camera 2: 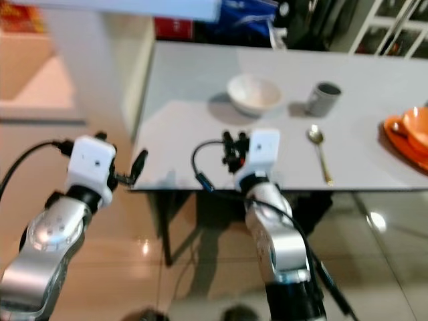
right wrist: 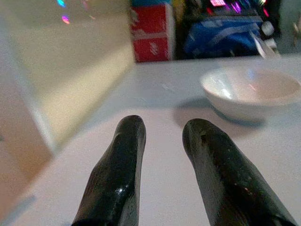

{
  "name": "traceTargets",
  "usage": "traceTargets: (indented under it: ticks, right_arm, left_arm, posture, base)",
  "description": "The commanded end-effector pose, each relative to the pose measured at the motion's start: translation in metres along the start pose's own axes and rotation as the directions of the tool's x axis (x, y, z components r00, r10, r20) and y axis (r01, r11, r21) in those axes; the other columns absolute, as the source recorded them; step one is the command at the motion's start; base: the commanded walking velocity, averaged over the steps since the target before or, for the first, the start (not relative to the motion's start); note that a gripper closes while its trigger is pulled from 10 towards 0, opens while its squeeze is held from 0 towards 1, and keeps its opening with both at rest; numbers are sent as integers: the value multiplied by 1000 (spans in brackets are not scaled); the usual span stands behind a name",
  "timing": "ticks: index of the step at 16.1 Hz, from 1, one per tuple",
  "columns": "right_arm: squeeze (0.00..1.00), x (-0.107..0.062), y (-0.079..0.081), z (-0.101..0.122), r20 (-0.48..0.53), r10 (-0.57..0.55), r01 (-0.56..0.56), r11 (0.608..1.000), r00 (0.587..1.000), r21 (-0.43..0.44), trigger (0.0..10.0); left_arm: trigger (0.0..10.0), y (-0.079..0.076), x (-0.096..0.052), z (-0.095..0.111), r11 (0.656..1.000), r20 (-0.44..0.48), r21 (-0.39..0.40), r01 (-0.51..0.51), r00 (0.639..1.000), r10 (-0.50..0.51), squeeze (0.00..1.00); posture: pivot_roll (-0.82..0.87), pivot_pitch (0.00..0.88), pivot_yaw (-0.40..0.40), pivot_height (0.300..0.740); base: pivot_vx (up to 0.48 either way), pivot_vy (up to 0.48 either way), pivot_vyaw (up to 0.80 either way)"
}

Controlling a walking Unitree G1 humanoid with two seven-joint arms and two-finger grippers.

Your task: Setting the table

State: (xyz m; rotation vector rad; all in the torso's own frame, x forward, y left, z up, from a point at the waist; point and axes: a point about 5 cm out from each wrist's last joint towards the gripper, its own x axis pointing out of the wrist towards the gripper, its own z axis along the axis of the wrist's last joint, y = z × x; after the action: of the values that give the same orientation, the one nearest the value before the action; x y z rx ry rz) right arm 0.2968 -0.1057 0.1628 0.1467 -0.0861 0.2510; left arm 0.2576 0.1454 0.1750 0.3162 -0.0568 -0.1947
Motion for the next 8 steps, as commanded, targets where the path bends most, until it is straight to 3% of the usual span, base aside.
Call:
traceTargets:
  ticks: [1, 3, 8]
  right_arm:
    - [0, -2, 0, -1, -23, 30, -31, 999, 999, -42, 10000]
    - [0, 0, 5, -2, -42, 73, -75, 995, 996, -60, 10000]
    - [0, 11, -1, 5, -64, 43, -49, 994, 997, -95, 10000]
  left_arm:
    - [10000, -2, 0, 4, 1000, 21, 0, -10, 1000, 10, 0]
    - [10000, 3, 1, 4, 999, 17, -6, -47, 999, 47, 0]
    - [10000, 8, 10, 18, 996, 54, 35, -78, 996, 76, 0]
  posture:
    - [19, 58, -31, 740]
    - [17, 56, -47, 740]
    - [32, 57, -57, 740]
  base:
    - [0, 480, 0]
    - [0, 480, 0]
    - [0, 480, 0]
